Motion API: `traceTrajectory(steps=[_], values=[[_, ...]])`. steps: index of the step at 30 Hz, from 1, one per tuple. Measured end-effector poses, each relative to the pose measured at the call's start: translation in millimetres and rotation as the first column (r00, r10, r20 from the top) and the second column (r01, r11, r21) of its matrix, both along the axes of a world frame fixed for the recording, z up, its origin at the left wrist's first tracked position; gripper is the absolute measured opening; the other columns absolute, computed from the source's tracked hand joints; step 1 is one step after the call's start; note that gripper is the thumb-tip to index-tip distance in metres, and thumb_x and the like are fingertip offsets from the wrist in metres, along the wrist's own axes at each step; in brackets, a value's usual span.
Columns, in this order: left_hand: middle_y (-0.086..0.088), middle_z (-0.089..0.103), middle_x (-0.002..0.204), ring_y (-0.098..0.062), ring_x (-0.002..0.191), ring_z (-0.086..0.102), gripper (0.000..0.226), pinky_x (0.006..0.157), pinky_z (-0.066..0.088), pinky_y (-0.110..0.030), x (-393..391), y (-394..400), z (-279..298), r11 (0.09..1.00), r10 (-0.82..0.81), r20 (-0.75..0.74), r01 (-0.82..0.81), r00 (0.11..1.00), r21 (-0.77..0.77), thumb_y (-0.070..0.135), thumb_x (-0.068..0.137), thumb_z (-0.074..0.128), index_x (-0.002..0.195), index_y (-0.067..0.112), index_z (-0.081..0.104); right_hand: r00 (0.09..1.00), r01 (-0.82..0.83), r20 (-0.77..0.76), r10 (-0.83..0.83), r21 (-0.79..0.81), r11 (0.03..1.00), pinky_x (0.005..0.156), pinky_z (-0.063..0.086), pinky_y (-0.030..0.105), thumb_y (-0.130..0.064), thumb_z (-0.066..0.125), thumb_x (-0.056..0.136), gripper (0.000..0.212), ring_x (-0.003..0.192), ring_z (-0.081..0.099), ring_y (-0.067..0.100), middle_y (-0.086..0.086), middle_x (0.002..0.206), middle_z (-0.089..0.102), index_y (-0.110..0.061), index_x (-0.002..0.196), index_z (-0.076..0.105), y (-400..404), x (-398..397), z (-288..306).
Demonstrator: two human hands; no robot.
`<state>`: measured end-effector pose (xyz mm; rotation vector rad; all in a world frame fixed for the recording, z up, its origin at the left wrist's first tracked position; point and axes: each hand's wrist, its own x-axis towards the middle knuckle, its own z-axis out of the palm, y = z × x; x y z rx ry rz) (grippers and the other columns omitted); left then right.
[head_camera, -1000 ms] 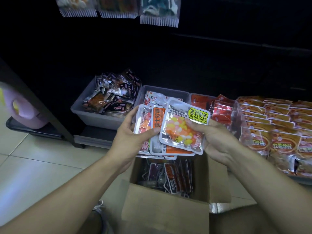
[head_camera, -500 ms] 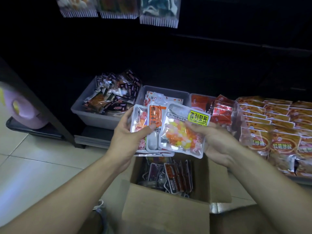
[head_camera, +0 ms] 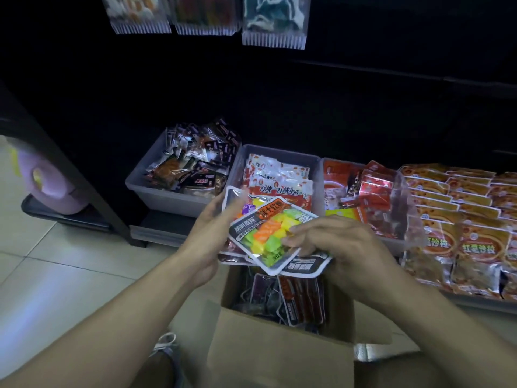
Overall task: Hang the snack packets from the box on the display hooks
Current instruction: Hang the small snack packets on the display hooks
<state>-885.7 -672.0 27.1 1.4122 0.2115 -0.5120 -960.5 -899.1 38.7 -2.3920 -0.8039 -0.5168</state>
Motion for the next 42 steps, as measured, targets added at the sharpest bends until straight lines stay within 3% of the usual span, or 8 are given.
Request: traceTrajectory(steps=[5, 10, 17, 22, 25, 29, 37, 42], values=[[-0.002, 0.082, 0.107, -0.016, 0.083, 0.080, 0.074, 0.064, 0.062, -0.028, 6, 2, -13, 0.985, 0.170, 0.082, -0.171, 0.982, 0.004, 0.002, 0.078, 0.088, 0.144, 0.019, 0.059, 0.987, -0.058, -0.141, 0.074, 0.110, 0.992, 0.086, 0.061, 0.038, 0.017, 0.084, 0.064, 0.033, 0.111, 0.074, 0.013, -0.005, 0.107, 0.081, -0.012, 0.077, 0.076, 5, -6, 9], [-0.001, 0.080, 0.116, -0.017, 0.094, 0.081, 0.088, 0.072, 0.065, -0.032, 10, 8, -10, 0.985, 0.164, 0.194, -0.171, 0.967, 0.019, 0.006, 0.077, 0.091, 0.151, 0.029, 0.050, 0.833, 0.324, -0.553, 0.020, 0.517, 0.792, 0.062, 0.063, 0.023, -0.026, 0.087, 0.069, 0.017, 0.071, 0.079, 0.013, -0.001, 0.077, 0.080, -0.013, 0.075, 0.078, 8, -24, 35], [0.002, 0.078, 0.123, -0.025, 0.104, 0.079, 0.084, 0.080, 0.068, -0.040, -6, -7, 1, 0.998, -0.017, 0.225, 0.029, 0.974, -0.052, 0.017, 0.076, 0.086, 0.151, 0.031, 0.049, 0.544, 0.680, -0.839, -0.026, 0.422, 0.599, 0.089, 0.060, 0.064, -0.043, 0.085, 0.064, 0.054, 0.092, 0.076, 0.044, 0.012, 0.096, 0.081, -0.008, 0.105, 0.076, 9, -2, 19], [0.003, 0.075, 0.131, -0.019, 0.112, 0.077, 0.057, 0.090, 0.064, -0.037, -11, -11, 4, 0.989, 0.116, 0.194, -0.095, 0.974, -0.112, 0.035, 0.098, 0.064, 0.152, 0.036, 0.048, 0.476, 0.761, -0.879, -0.010, 0.406, 0.506, 0.080, 0.064, 0.045, -0.028, 0.084, 0.074, 0.039, 0.093, 0.077, 0.036, 0.007, 0.098, 0.082, -0.013, 0.109, 0.074, 12, 2, 11], [-0.005, 0.080, 0.116, -0.018, 0.092, 0.081, 0.033, 0.073, 0.067, -0.035, -10, -10, 8, 0.955, 0.236, 0.114, -0.209, 0.965, -0.210, 0.021, 0.107, 0.057, 0.140, 0.020, 0.060, 0.474, 0.838, -0.875, 0.097, 0.482, 0.256, 0.071, 0.067, 0.045, -0.016, 0.082, 0.083, 0.043, 0.091, 0.080, 0.029, 0.011, 0.102, 0.082, -0.004, 0.121, 0.066, 8, 5, 10], [-0.013, 0.079, 0.120, -0.027, 0.102, 0.079, 0.029, 0.085, 0.067, -0.043, -10, -11, 9, 0.901, 0.254, -0.059, -0.258, 0.965, -0.350, 0.009, 0.110, 0.051, 0.136, 0.011, 0.062, 0.429, 0.896, -0.823, 0.373, 0.441, -0.057, 0.051, 0.062, 0.034, -0.018, 0.075, 0.086, 0.030, 0.078, 0.081, 0.026, 0.016, 0.099, 0.081, -0.003, 0.112, 0.070, 18, 9, 11], [-0.015, 0.080, 0.086, -0.025, 0.075, 0.079, 0.025, 0.066, 0.065, -0.041, -26, -36, 8, 0.872, 0.267, -0.113, -0.290, 0.957, -0.395, -0.011, 0.101, 0.048, 0.113, 0.009, 0.058, 0.357, 0.907, -0.776, 0.519, 0.422, 0.007, 0.085, 0.063, 0.049, -0.030, 0.060, 0.103, 0.038, 0.108, 0.075, 0.032, 0.019, 0.121, 0.076, -0.004, 0.129, 0.070, 49, 12, -2], [-0.017, 0.077, 0.121, -0.039, 0.110, 0.073, 0.056, 0.090, 0.059, -0.057, -19, -22, -2, 0.978, 0.043, -0.008, -0.044, 0.999, -0.206, 0.051, 0.091, 0.065, 0.127, 0.009, 0.066, 0.402, 0.889, -0.851, 0.338, 0.451, 0.078, 0.065, 0.065, 0.046, -0.019, 0.076, 0.091, 0.050, 0.091, 0.080, 0.032, 0.014, 0.112, 0.080, -0.010, 0.135, 0.055, 28, 17, -11]])
